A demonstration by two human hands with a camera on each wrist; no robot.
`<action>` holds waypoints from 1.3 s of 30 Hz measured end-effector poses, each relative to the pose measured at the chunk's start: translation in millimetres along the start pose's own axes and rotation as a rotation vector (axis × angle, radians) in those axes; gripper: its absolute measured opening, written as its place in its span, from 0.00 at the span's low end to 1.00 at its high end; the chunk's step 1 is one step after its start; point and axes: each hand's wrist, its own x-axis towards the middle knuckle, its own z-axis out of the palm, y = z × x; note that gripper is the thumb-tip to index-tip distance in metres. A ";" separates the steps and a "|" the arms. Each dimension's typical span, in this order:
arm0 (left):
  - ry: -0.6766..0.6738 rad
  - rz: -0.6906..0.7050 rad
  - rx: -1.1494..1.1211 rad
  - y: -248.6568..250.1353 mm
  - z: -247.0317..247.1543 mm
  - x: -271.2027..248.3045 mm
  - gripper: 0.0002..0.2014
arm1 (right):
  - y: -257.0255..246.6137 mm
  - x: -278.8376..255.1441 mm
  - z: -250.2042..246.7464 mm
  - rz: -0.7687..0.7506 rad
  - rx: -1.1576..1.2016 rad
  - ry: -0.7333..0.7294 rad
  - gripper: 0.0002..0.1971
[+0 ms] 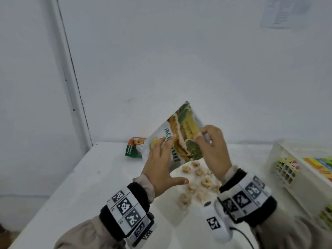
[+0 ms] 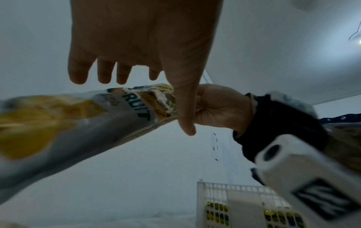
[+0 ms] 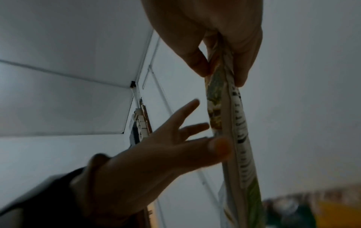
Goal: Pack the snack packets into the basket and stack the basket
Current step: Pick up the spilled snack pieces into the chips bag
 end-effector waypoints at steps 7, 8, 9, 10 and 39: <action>-0.300 -0.114 0.057 -70.1 -42.7 -44.3 0.59 | -10.1 -78.2 97.9 0.130 0.052 -0.201 0.12; -0.316 -0.114 0.084 -78.8 -46.5 -49.9 0.59 | -11.4 -84.3 104.3 0.155 0.078 -0.204 0.11; -0.329 -0.115 0.092 -87.0 -48.9 -55.1 0.59 | -12.5 -88.3 108.8 0.192 0.116 -0.197 0.10; -0.339 -0.115 0.094 -94.5 -49.8 -59.5 0.58 | -14.3 -91.0 111.5 0.237 0.165 -0.186 0.08; -0.183 -0.121 -0.090 -98.3 -44.7 -87.8 0.20 | -12.3 -109.6 143.0 0.554 0.174 -0.243 0.07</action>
